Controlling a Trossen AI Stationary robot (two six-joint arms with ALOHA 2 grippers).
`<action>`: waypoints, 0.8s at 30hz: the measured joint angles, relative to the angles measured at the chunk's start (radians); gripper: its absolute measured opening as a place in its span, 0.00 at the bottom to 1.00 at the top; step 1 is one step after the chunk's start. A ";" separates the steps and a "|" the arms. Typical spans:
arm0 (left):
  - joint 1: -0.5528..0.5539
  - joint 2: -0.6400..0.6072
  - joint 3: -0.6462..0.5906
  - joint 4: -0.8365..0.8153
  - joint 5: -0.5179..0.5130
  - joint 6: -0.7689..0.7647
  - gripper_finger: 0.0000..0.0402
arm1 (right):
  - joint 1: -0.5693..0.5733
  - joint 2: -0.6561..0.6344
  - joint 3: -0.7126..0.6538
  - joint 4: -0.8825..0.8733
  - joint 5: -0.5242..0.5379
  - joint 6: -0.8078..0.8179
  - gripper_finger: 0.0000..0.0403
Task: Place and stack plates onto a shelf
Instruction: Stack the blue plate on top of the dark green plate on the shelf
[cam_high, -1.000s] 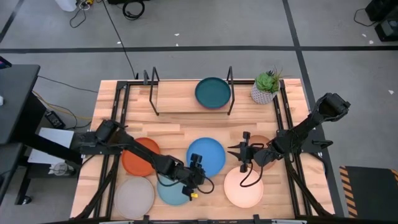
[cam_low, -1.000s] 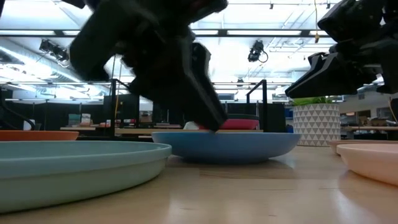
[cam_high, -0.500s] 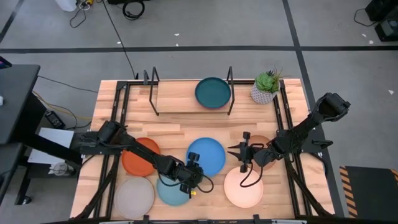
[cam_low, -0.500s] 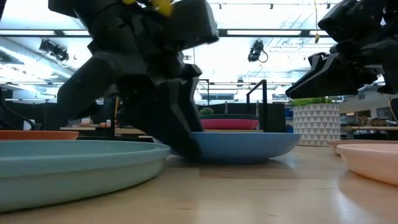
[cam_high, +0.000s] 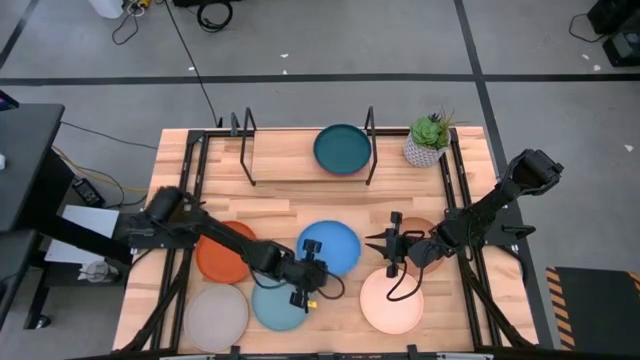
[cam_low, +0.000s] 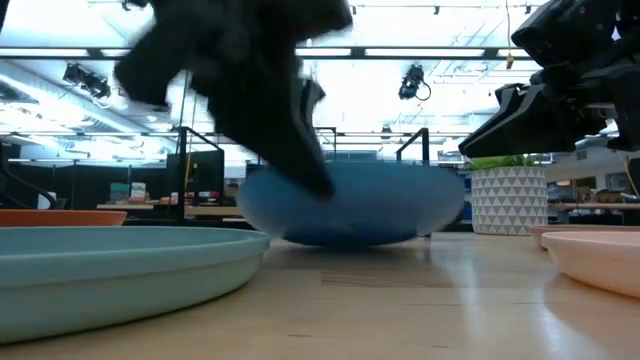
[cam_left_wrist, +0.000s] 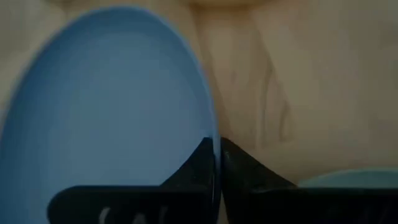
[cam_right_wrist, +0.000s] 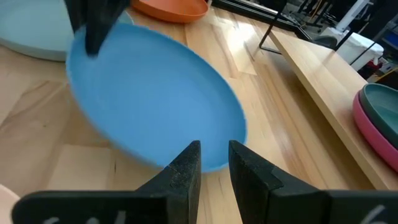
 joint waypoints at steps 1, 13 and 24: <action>0.007 -0.025 0.000 -0.017 0.016 -0.001 0.04 | 0.000 0.000 0.000 0.001 0.000 0.000 0.22; 0.131 -0.270 -0.002 -0.097 0.132 0.078 0.04 | 0.011 0.000 -0.001 -0.001 0.013 0.053 0.22; 0.342 -0.385 -0.001 -0.118 0.120 0.316 0.04 | 0.013 0.000 -0.005 0.009 0.077 0.076 0.22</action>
